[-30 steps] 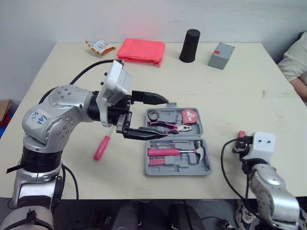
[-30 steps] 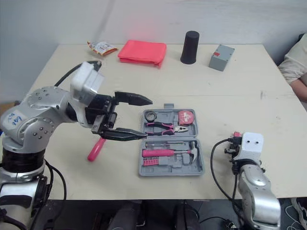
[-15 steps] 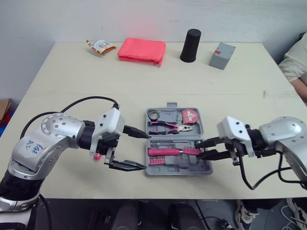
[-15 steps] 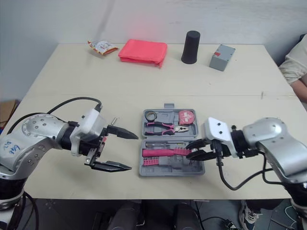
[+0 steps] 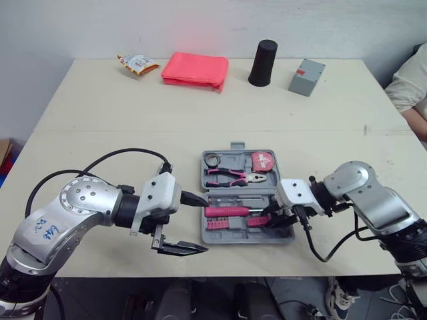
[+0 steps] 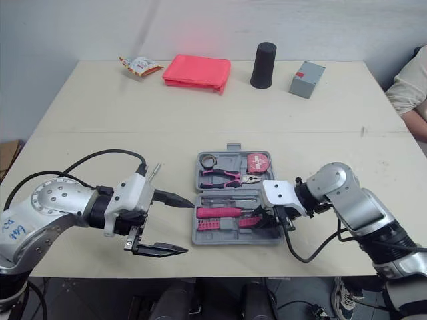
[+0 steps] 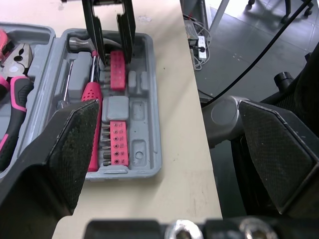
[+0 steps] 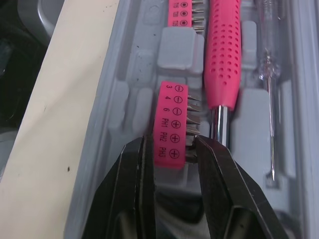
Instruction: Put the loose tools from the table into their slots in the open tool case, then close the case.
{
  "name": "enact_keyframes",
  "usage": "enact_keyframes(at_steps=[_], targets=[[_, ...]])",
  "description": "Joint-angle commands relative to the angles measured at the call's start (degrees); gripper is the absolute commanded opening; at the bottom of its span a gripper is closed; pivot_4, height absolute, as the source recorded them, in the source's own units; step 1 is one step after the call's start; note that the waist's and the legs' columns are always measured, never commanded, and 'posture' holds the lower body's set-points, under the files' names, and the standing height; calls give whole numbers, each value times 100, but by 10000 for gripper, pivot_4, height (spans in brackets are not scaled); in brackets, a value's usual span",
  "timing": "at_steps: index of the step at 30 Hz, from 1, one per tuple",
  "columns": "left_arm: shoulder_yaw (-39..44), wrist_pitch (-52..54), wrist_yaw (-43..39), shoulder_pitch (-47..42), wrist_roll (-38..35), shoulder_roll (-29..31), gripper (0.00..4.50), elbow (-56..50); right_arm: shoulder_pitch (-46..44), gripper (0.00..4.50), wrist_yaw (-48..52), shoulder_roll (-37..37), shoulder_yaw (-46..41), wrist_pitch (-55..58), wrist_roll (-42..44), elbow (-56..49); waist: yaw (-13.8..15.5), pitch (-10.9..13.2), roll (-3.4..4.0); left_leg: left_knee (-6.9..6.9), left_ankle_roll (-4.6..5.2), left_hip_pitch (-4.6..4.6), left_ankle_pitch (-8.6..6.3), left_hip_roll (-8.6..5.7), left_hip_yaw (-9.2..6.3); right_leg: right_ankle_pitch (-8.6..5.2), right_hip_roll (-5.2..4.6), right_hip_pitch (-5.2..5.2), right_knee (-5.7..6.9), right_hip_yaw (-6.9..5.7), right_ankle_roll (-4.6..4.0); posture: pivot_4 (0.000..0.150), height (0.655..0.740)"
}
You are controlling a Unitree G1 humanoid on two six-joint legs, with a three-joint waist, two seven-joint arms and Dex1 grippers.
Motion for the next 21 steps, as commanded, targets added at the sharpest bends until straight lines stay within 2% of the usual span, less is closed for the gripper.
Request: enact_keyframes(at_steps=[1, 6, 8, 10, 12, 14, 19, 21], targets=[[21, -24, 174, -94, -38, -103, 45000, -135, -18, 8047, -49, 94, 13, -15, -114, -148, 1, 0, 0, 0, 0, 0, 0, 0, 0, 0, 0, 0, 0, 0, 0, 1500, 7361], [-12, -58, 196, -178, 9, -170, 45000, -28, 131, 8047, -168, 186, -89, 221, 11, -471, 6, 0, 0, 3, 0, 0, 0, -1, -2, 0, 0, 2, 1, -1, 0, 1500, 7361], [-16, -91, 186, -185, 25, -182, 45000, 18, 200, 18520, -212, 168, -113, 216, -16, -566, 5, 0, 0, 3, -1, 0, -1, -1, -2, 0, 1, 1, 0, -1, 0, 1500, 7361], [-31, -119, 180, -189, 47, -195, 45000, 41, 265, 26070, -166, 113, -178, 194, 54, -672, 0, 0, 0, 3, -2, 0, -1, 0, -2, 0, 2, 1, 1, -1, 0, 1500, 7361], [-43, -137, 172, -201, 55, -205, 45000, 56, 268, 35502, -198, 122, -403, 283, 281, -734, 4, 0, 0, 2, -2, 0, -1, 0, -2, 0, 2, 1, 1, -1, -1, 1500, 7361], [-50, -172, 135, -215, 62, -197, 45000, 79, 288, 35502, -158, 142, -684, 344, 602, -727, 6, 0, 0, 3, -2, 0, -1, 0, -2, 0, 2, 2, 2, -1, 0, 1500, 7361], [-116, -270, 70, -258, 137, -211, 45000, 178, 825, 35502, 5, 437, -1115, -303, 1129, -329, 24, -1, -2, 3, -1, 0, -2, -1, -8, 0, 2, 9, 1, -7, 0, 1500, 7361], [-142, -296, 52, -286, 163, -224, 45000, 210, 1013, 30396, -46, 622, -1215, -460, 1208, -91, 23, -1, -2, 3, -1, 0, -2, -1, -10, 1, 1, 12, 1, -9, -1, 1500, 7361]])
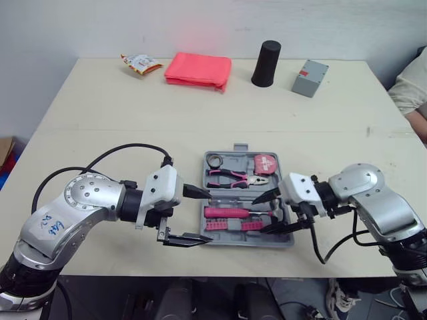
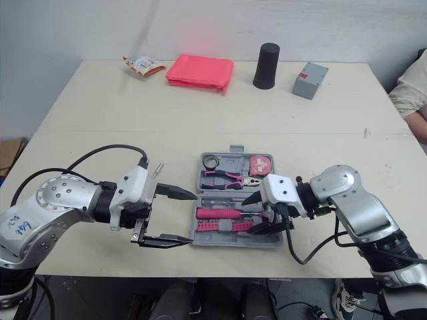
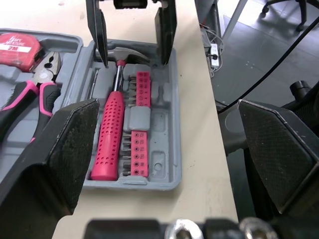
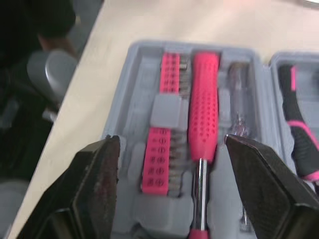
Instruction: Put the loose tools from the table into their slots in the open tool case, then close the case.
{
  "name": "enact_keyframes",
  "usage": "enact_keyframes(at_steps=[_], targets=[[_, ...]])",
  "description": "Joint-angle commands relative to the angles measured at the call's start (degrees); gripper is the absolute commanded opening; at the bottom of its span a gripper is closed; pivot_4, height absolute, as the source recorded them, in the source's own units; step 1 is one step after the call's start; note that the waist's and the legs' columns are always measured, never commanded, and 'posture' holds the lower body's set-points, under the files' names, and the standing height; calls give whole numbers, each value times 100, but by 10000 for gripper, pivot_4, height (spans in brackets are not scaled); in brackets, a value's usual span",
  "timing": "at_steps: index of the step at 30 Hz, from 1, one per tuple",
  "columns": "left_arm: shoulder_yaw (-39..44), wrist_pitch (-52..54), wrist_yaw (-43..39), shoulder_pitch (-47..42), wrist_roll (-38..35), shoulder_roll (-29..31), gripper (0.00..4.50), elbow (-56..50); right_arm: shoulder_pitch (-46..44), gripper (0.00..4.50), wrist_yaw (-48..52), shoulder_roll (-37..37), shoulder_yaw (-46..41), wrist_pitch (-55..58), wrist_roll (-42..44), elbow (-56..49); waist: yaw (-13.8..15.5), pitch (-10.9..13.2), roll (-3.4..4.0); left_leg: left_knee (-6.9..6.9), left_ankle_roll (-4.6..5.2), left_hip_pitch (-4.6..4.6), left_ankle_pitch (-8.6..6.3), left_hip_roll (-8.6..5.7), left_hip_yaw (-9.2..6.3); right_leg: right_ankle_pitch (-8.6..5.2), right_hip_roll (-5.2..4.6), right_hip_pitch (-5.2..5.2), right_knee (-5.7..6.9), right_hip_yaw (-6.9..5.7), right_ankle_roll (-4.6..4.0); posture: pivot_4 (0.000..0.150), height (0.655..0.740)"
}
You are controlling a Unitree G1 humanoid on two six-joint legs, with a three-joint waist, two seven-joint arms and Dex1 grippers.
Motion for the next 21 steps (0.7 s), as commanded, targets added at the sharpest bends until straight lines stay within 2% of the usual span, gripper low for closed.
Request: enact_keyframes(at_steps=[1, 6, 7, 12, 15, 18, 20, 21], targets=[[-24, -123, -56, -88, 31, -33, 45000, -22, 249, 27152, 12, 235, -229, -421, 209, 354, -5, 0, 0, 0, 0, 0, 0, -1, 1, 0, 0, -1, 2, 1, 0, 1500, 7361], [-36, -177, -121, -115, 65, -17, 45000, 59, 359, 2113, -166, 369, -168, -778, -45, 730, -20, 0, 0, 5, 0, 1, 0, 0, 1, 0, 1, -3, 3, 1, 0, 1500, 7361], [-36, -185, -134, -120, 71, -15, 45000, 74, 372, 946, -214, 370, -121, -828, -127, 763, -23, 0, 0, 5, 0, 1, 0, 0, 1, 0, 1, -3, 3, 1, 0, 1500, 7361], [-96, -253, -155, -184, 148, -44, 45000, 184, 594, 946, -450, 140, 368, -694, -905, 901, -18, -1, 0, 5, 0, 1, 0, 1, 1, 0, 2, -3, 3, 1, 0, 1500, 7361], [-76, -254, -131, -189, 161, -63, 45000, 205, 704, 946, -757, -5, 606, -540, -1402, 1095, -15, -22, -28, 6, -1, 14, 0, 1, 0, 0, 1, 8, 0, 2, 0, 1500, 7361], [51, -270, -71, -14, 177, -41, 45000, 259, 844, 946, -884, 38, 533, -731, -1267, 895, -10, -49, -55, 6, -10, 41, -6, 3, -13, -1, 1, 47, -12, -4, -2, 1500, 7361], [146, -292, -34, 137, 201, -18, 45000, 284, 878, 946, -1010, 132, 396, -665, -1044, 711, -8, -53, -61, 0, -16, 94, -35, 6, -18, -3, -1, 104, -28, -5, -5, 1500, 7361], [376, -213, 103, 369, 118, -32, 45000, 236, 913, 946, -1113, 200, 121, -506, -679, 421, -14, -53, -62, -3, -19, 103, -44, 7, -18, -4, -2, 111, -31, -4, -6, 1500, 7361]])
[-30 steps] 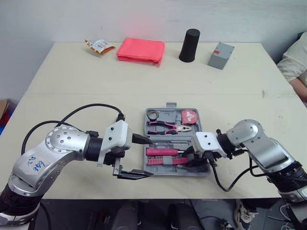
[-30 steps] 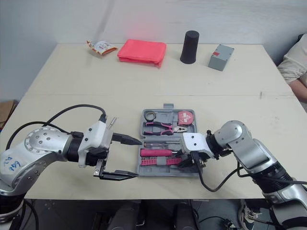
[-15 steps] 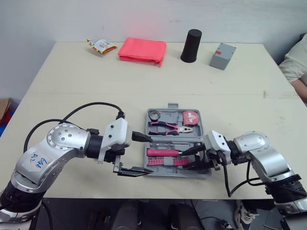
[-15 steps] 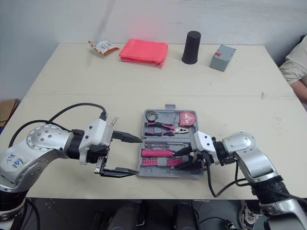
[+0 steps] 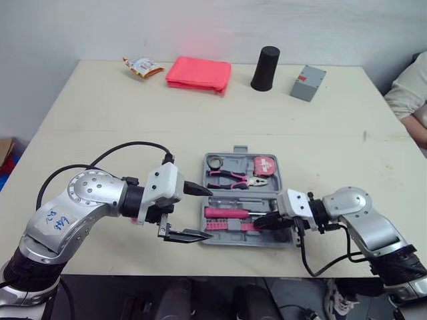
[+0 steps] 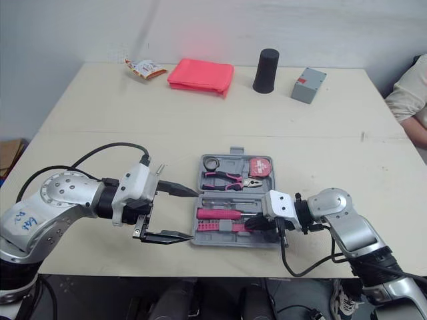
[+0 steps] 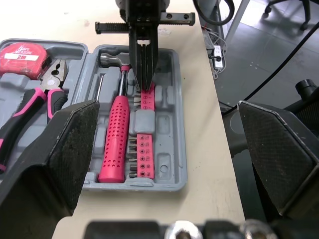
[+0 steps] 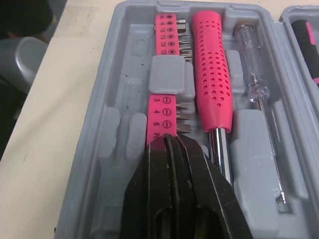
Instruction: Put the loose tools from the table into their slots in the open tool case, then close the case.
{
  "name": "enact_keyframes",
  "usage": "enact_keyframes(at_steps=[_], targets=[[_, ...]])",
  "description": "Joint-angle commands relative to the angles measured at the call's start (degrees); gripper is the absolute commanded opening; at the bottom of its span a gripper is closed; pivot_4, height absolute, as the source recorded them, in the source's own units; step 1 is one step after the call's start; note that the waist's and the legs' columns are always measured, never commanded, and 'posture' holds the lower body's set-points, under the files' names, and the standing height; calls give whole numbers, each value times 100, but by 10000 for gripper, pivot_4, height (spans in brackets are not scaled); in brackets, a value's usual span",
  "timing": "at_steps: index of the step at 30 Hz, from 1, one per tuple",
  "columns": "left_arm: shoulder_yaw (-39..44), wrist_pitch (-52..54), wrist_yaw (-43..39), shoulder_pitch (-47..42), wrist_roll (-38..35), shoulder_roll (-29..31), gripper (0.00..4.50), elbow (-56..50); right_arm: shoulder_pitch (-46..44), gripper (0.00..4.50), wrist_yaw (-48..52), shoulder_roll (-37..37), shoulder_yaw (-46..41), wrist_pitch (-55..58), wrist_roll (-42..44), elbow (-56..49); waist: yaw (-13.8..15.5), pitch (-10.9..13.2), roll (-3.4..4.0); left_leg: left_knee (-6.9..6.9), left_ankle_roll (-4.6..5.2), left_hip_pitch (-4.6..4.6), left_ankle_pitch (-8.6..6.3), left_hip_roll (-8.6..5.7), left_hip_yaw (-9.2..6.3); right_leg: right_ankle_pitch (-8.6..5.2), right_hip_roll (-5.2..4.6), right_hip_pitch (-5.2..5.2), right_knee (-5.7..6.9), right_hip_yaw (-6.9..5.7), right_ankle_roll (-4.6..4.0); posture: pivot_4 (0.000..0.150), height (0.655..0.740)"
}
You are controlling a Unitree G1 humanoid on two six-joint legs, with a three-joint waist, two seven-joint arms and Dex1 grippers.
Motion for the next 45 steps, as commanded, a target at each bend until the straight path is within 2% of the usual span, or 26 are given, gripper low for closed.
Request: enact_keyframes(at_steps=[1, 4, 5, 7, 10, 14, 18, 23, 30, 34, 38, 40, 42, 45], targets=[[785, 117, 383, 591, -222, -38, 45000, -136, 275, 946, -407, 54, -512, 593, 468, -428, -9, 0, -1, -1, -1, -2, -1, 2, 0, 0, 0, -3, -2, 1, 0, 1500, 7361], [1983, 489, 905, 1512, -641, -178, 45000, -351, 404, 946, -509, -223, -1502, 1384, 1471, -1088, -37, 25, 37, -11, -1, -22, -3, 5, 2, -2, -3, -28, -1, 4, -5, 1500, 7361], [2458, 586, 1007, 1882, -745, -232, 45000, -383, 468, 5173, -453, -434, -1850, 1684, 1757, -1165, -35, 33, 48, -10, 0, -29, -2, 6, 2, -3, -3, -34, 3, 1, -5, 1500, 7361], [3355, 699, 1113, 2599, -857, -351, 45000, -385, 625, 9332, -324, -860, -2468, 2108, 2098, -1132, -29, 40, 61, -9, 2, -34, 0, 6, 1, -3, -2, -39, 4, -4, -7, 1500, 7361], [4693, 608, 1380, 3523, -746, -706, 45000, -109, 913, 23856, -192, -1440, -3306, 2224, 2081, -543, -14, 41, 58, -10, 13, -30, -7, 7, 0, -5, -4, -28, -11, -7, -10, 1500, 7361], [5854, 591, 1623, 4172, -809, -998, 45000, 264, 1164, 43573, -252, -1734, -3875, 1820, 1698, 404, 27, 41, 52, -6, 44, -28, -27, 6, 1, -6, -10, -21, -20, -10, -12, 1500, 7361], [6282, 102, 1438, 4709, -268, -872, 45000, 905, 1184, 44403, -582, -1679, -4171, 1534, 1489, 1106, 13, 41, 60, -8, 39, -28, -34, 5, 6, -9, -16, -30, -20, -9, -19, 1500, 7361], [6374, -46, 1456, 4728, -272, -798, 45000, 1217, 1138, 44403, -571, -1671, -4233, 1329, 1430, 1473, -20, 44, 68, -24, 28, -27, -38, 8, 10, -14, -17, -37, -20, -9, -27, 1500, 7361], [5925, 79, 1415, 4779, -315, -663, 45000, 719, 1053, 44403, -430, -1643, -4033, 1513, 1643, 925, -42, 52, 83, -30, 9, -27, -49, 8, 14, -14, -19, -42, -19, -5, -27, 1500, 7361], [4924, 962, 2445, 4380, -608, -794, 45000, -535, 985, 44403, -577, -1486, -3842, 2272, 2396, -540, -27, 54, 85, -32, 9, -27, -49, 10, 14, -14, -19, -42, -18, -2, -26, 1500, 7361], [4012, 1777, 3326, 3873, -684, -874, 45000, -1090, 739, 44403, -969, -1251, -3619, 2959, 3216, -1792, -13, 54, 85, -33, 9, -29, -46, 10, 11, -13, -18, -42, -14, -3, -26, 1500, 7361], [3513, 2057, 3755, 3537, -525, -930, 45000, -1098, 458, 44403, -1220, -1109, -3403, 3289, 3741, -2360, -8, 54, 85, -34, 25, -31, -34, 10, 11, -13, -16, -43, -15, -4, -26, 1500, 7361], [2995, 2204, 4066, 3226, -244, -943, 45000, -884, 169, 44403, -1290, -1023, -3098, 3474, 4060, -2724, -7, 56, 83, -33, 1, -31, -20, 9, 11, -13, -13, -44, -15, -3, -25, 1500, 7361], [2268, 2094, 4387, 2869, 306, -966, 45000, -534, -243, 44403, -1230, -1005, -2595, 3431, 3895, -2867, -8, 55, 81, -34, -1, -31, -20, 10, 12, -13, -8, -45, -16, -2, -25, 1500, 7361]])
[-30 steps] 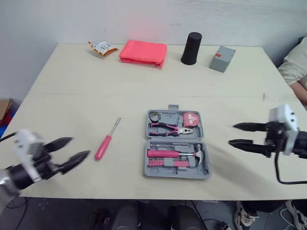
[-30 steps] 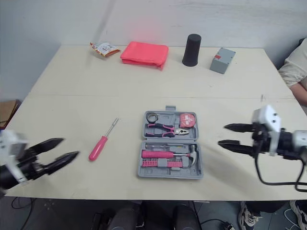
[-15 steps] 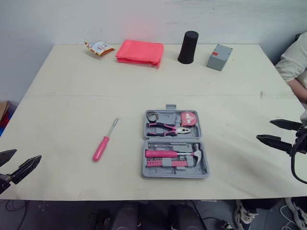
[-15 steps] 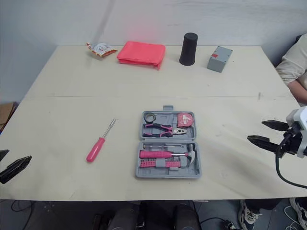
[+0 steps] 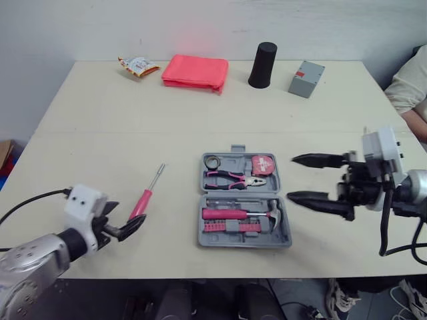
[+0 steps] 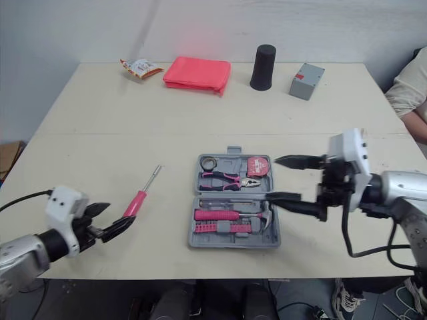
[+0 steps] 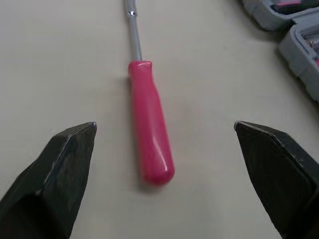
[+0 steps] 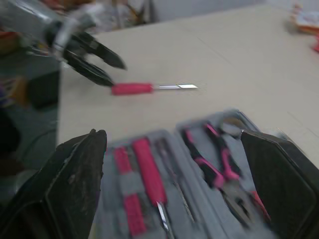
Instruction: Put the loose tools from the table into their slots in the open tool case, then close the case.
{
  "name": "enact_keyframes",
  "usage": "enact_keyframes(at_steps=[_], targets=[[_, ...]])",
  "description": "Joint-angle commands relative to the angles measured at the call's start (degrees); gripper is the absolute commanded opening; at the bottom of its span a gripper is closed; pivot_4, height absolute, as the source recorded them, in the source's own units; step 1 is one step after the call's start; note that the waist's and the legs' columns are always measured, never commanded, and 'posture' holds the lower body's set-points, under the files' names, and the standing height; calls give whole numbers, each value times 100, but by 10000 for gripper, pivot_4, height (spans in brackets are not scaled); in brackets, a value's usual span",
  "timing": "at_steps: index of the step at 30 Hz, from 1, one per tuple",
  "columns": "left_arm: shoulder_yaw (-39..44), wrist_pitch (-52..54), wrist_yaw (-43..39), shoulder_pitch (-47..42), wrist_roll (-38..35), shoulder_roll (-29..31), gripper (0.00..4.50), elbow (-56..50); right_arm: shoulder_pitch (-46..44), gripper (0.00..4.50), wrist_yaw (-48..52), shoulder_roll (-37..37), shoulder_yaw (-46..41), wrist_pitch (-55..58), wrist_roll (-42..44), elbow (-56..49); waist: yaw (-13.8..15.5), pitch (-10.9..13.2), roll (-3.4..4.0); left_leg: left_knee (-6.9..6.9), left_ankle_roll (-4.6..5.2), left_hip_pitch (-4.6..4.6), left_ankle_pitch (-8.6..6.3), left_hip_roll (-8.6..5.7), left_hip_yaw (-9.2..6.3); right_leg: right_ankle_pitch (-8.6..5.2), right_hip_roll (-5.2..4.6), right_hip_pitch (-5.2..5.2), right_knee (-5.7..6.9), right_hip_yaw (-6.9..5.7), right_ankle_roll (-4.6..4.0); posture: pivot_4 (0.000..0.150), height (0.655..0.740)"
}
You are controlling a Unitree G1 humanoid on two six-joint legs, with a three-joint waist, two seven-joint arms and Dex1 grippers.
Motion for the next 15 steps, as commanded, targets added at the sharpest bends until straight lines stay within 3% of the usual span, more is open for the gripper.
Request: enact_keyframes(at_steps=[1, 7, 10, 15], targets=[[-670, -37, 400, -395, 522, -130, 45000, 367, -472, 44403, 75, -7, 442, -44, -56, -122, 1, 1, -1, 1, 0, 0, 0, -1, 3, 0, 0, 0, 0, 1, 0, 1500, 7361], [-1040, -88, 645, -856, 811, -631, 45000, 911, -935, 44403, 107, 146, 781, -120, -121, 87, 99, 5, -10, 6, -1, -8, 3, -2, 3, 1, -1, -9, 4, -2, 2, 1500, 7361], [-1029, -137, 588, -858, 863, -651, 36413, 900, -957, 45000, 40, 198, 753, -40, 5, 3, 134, 5, -10, 5, -5, -8, 7, -1, 3, 1, 1, -11, 8, -2, 2, 1500, 7361], [-861, 131, 479, -725, 784, -547, 12501, 605, -887, 45000, 26, 174, 740, -85, -68, -22, 132, 5, -10, 6, -2, -10, 5, -2, 4, 2, -1, -11, 4, -1, 3, 1500, 7361]])
